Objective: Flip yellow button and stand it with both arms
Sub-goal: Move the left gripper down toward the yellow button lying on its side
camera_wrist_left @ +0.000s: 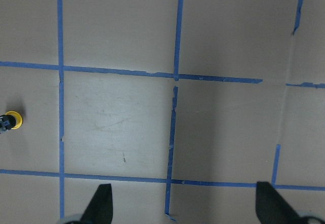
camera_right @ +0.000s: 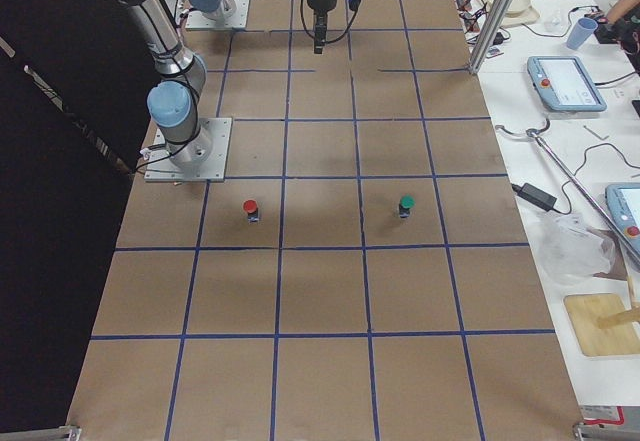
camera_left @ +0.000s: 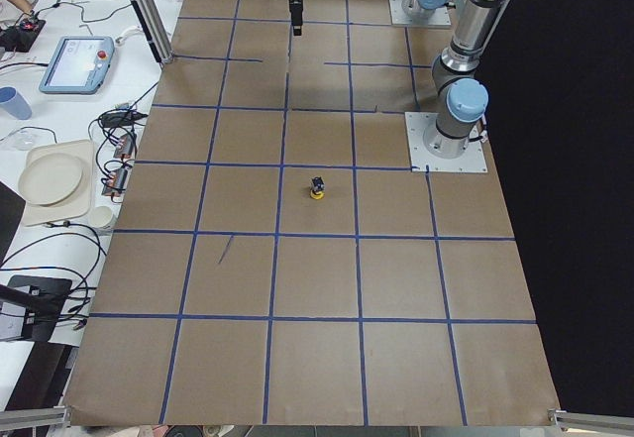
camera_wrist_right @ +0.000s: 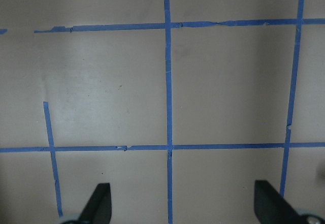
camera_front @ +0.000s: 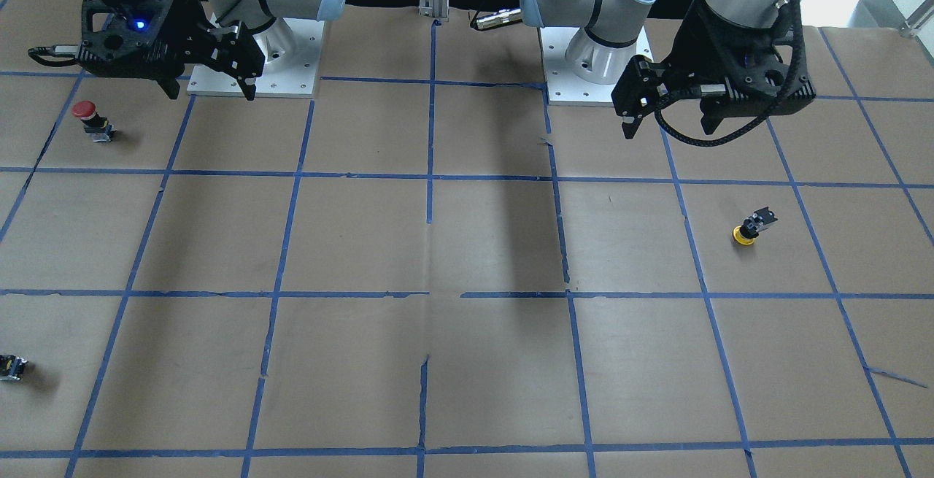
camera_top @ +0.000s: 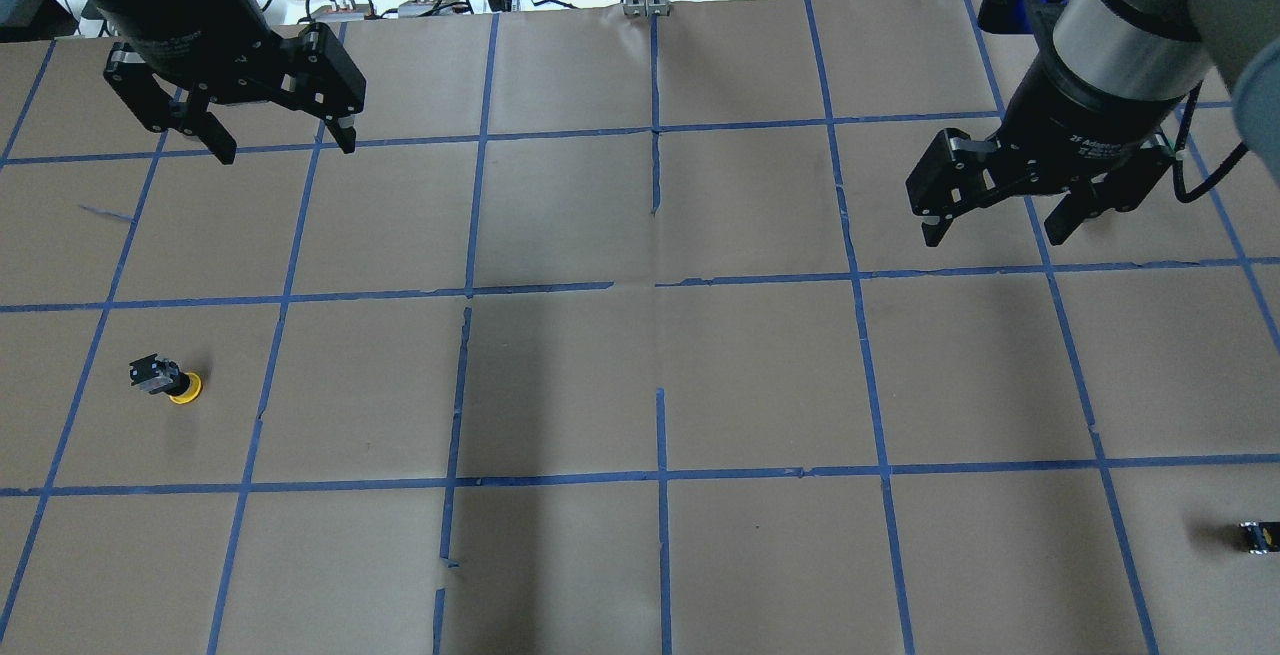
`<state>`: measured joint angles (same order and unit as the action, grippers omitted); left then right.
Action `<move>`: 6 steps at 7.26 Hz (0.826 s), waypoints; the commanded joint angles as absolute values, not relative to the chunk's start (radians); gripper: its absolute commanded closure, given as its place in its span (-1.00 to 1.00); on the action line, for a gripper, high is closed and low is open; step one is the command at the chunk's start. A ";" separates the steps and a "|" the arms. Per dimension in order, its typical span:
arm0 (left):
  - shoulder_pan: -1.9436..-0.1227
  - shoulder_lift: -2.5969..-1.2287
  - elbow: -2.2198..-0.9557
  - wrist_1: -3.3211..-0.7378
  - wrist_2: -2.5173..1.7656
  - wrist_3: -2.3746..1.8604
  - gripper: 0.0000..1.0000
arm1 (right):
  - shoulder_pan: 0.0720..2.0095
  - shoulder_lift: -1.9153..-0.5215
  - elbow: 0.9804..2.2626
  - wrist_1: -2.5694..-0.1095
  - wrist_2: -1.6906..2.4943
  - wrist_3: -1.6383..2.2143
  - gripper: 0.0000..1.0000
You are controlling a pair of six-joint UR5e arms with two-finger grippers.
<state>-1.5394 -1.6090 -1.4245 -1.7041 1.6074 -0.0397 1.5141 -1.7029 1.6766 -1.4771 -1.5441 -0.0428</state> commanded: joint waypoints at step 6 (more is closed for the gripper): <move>-1.294 -1.546 -1.638 -1.672 1.703 0.041 -1.00 | 1.514 -1.703 1.678 -1.479 -1.545 -0.044 -1.00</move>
